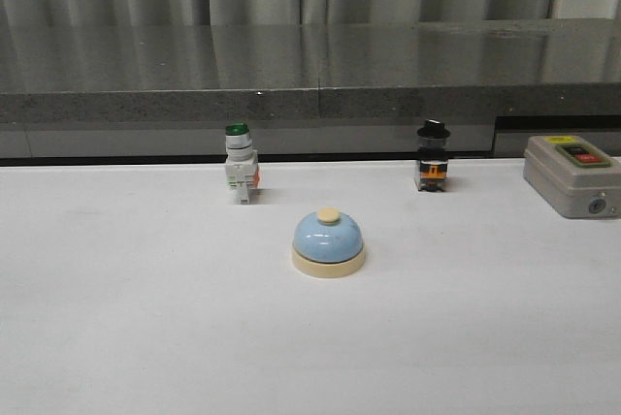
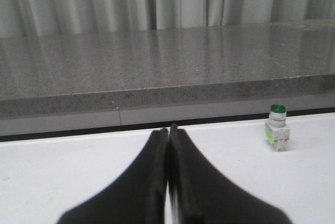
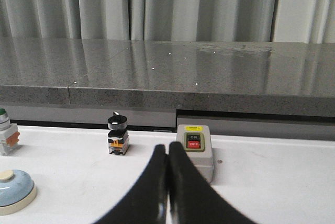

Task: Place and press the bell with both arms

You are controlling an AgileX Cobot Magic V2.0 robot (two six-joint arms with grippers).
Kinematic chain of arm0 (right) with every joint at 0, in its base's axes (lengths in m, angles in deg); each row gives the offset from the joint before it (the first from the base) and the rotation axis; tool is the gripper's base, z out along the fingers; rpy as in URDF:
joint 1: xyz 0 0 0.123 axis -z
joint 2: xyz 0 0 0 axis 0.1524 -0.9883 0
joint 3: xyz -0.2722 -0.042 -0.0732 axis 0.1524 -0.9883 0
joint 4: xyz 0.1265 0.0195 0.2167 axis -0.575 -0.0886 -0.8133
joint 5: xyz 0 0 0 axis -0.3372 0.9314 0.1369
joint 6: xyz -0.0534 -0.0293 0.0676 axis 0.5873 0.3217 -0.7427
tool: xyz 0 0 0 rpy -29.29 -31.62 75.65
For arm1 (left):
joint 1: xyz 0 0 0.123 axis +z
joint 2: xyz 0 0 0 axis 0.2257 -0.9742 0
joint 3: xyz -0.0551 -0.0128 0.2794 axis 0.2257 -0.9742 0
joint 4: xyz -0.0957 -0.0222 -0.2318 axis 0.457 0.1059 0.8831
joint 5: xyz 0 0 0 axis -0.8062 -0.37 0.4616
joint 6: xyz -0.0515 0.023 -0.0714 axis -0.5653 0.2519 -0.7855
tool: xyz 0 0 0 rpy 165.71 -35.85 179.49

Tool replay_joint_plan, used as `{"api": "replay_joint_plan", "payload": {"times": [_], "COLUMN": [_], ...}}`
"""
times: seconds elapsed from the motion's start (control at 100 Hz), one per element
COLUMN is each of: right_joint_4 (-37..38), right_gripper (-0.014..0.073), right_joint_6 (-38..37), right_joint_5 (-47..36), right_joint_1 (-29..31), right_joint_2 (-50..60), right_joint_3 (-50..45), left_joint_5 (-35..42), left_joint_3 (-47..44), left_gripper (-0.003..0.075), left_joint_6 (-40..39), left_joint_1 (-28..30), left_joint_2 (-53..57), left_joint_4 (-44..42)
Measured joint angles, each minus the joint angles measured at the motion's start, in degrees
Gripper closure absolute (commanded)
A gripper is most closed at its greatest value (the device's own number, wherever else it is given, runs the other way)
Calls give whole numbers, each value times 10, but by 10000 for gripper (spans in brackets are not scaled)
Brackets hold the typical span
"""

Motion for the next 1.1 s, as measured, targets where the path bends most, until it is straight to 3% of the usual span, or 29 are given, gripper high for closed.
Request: {"api": "replay_joint_plan", "payload": {"times": [0.24, 0.61, 1.1], "right_joint_4": [0, 0, 0], "right_gripper": [653, 653, 653], "right_joint_6": [0, 0, 0], "right_joint_5": [0, 0, 0], "right_joint_1": [0, 0, 0], "right_joint_2": [0, 0, 0], "right_joint_3": [0, 0, 0], "left_joint_5": [7, 54, 59], "left_joint_3": [-65, -65, -65], "left_gripper": [740, 740, 740], "left_joint_6": [0, 0, 0], "left_joint_1": [34, 35, 35], "left_joint_2": [58, 58, 58], "left_joint_4": [0, -1, -2]}}
